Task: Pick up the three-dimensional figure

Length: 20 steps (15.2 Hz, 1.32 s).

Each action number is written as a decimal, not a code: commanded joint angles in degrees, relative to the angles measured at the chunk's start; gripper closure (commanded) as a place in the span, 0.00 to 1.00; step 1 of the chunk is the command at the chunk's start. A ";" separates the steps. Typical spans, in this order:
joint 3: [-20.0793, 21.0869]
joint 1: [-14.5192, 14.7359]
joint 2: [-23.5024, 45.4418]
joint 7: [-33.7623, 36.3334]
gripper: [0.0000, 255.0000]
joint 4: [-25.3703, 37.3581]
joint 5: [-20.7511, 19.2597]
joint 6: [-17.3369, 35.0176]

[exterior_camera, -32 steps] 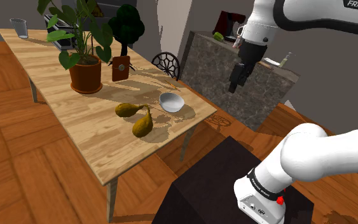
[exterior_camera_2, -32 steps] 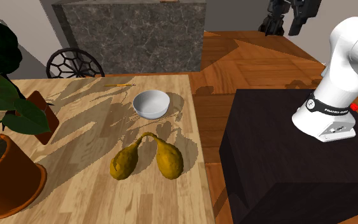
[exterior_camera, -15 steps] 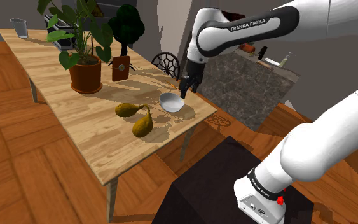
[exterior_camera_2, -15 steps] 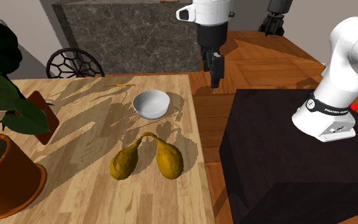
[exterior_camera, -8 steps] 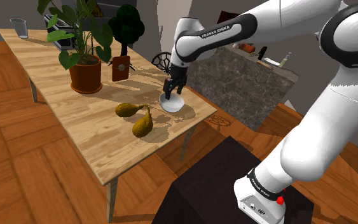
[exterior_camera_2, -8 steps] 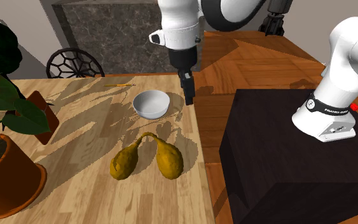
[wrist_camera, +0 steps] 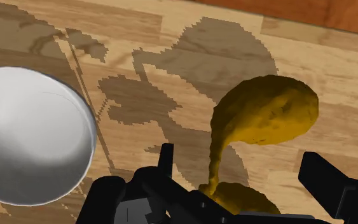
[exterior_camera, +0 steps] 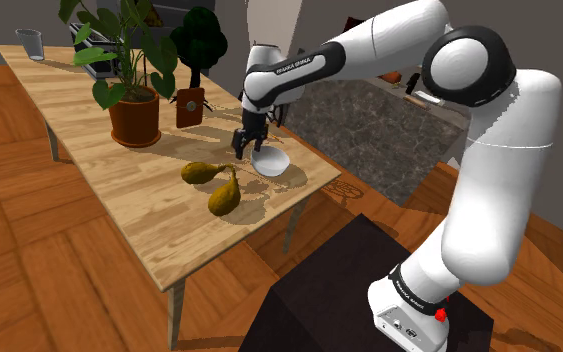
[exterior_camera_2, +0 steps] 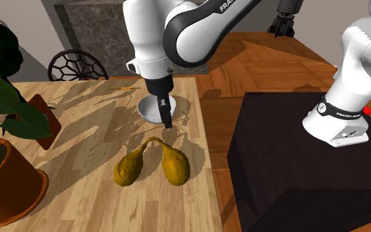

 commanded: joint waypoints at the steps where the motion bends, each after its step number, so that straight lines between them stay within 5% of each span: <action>1: 0.12 0.29 4.76 0.01 0.00 4.99 -0.04 -0.14; 5: 0.26 0.76 14.55 -0.25 0.00 16.49 -0.13 -1.75; 15: 0.14 0.88 18.61 -0.36 0.00 16.98 -0.26 1.82; 16: 0.14 0.89 18.68 -0.36 1.00 17.04 -0.26 1.83; 20: 0.14 0.91 18.68 -0.34 1.00 17.00 -0.26 1.88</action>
